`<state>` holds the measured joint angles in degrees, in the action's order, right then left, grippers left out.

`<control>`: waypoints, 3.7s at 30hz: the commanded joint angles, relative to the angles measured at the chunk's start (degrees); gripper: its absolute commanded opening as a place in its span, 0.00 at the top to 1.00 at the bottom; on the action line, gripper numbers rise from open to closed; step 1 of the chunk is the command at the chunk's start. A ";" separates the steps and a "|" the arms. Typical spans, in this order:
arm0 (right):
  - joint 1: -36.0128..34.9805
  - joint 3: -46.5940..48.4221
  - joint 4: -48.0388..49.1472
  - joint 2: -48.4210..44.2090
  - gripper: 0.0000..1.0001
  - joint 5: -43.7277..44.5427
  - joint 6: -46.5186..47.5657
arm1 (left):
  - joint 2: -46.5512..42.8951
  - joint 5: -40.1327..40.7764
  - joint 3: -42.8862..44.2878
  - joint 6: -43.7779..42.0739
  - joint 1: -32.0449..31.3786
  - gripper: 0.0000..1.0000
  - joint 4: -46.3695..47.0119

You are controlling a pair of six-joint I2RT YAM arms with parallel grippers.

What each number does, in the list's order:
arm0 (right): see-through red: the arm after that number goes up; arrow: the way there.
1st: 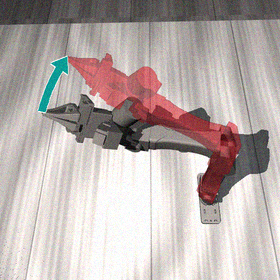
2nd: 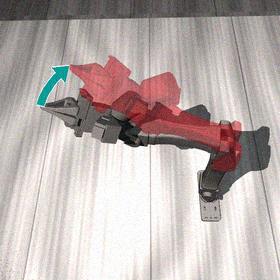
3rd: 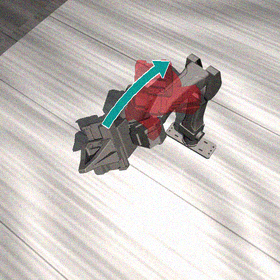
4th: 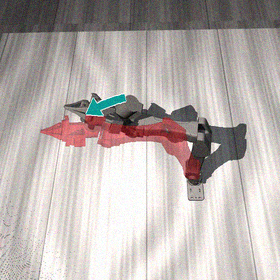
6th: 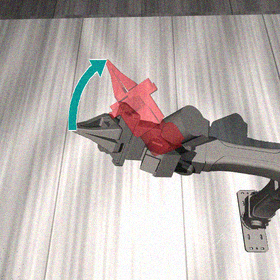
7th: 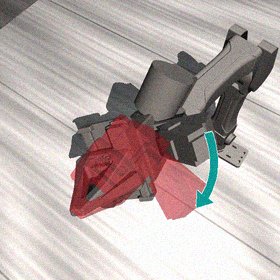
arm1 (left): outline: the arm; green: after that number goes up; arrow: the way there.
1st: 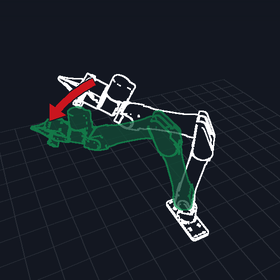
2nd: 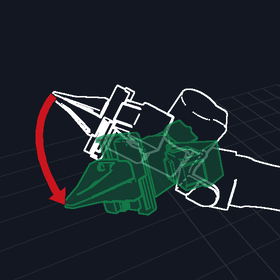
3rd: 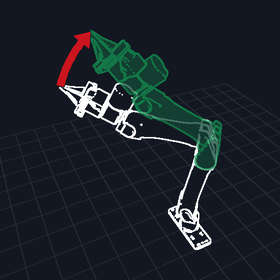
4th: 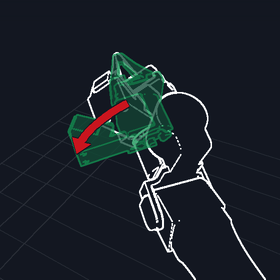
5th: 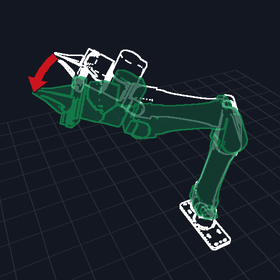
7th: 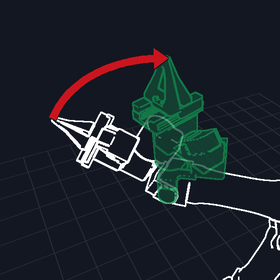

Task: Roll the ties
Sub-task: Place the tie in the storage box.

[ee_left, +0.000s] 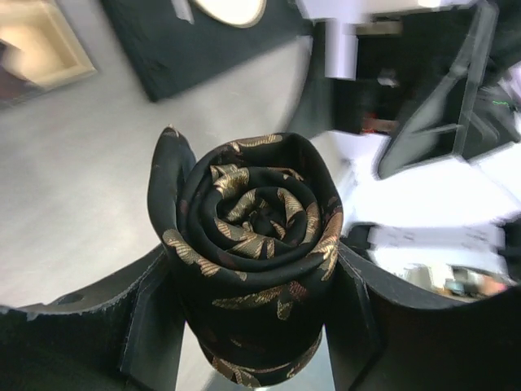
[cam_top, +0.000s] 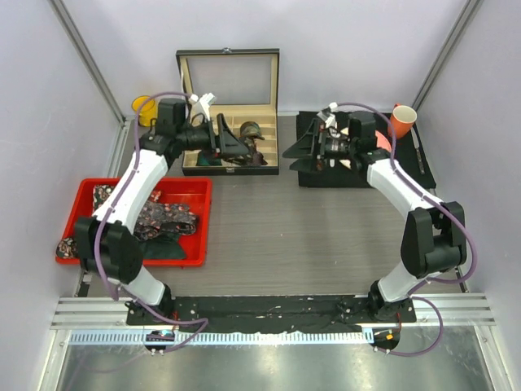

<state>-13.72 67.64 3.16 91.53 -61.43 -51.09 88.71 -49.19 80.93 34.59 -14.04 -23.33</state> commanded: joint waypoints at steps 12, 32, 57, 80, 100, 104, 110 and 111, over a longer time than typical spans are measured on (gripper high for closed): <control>7.21 11.47 -39.54 0.67 0.01 10.45 38.43 | 30.80 18.68 39.11 -22.98 5.34 1.00 -25.70; 7.30 8.92 -41.39 0.85 0.00 15.90 41.51 | 50.16 23.70 53.02 -15.43 7.01 1.00 -20.70; 7.91 11.64 -43.06 5.33 0.00 16.78 43.18 | 60.44 47.24 57.15 -20.70 8.07 1.00 -26.93; 8.27 12.08 -42.71 6.56 0.00 16.52 43.18 | 52.18 48.83 50.48 -18.15 6.57 1.00 -34.68; 8.27 9.71 -43.85 3.75 0.00 17.40 44.32 | 59.30 49.54 52.75 -22.10 6.66 0.68 -37.14; 8.27 9.53 -43.85 3.48 0.00 17.13 44.32 | 58.08 48.22 53.55 -24.12 6.66 0.52 -36.35; 8.27 9.27 -43.94 3.31 0.01 16.69 44.32 | 53.59 48.75 48.28 -25.18 6.66 0.33 -32.04; 8.27 9.18 -44.03 3.22 0.00 16.61 44.41 | 53.33 48.75 48.19 -25.36 6.66 0.32 -31.78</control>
<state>-5.54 76.93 -41.06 98.24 -44.03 -7.64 143.00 -2.72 132.55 12.49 -8.23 -51.13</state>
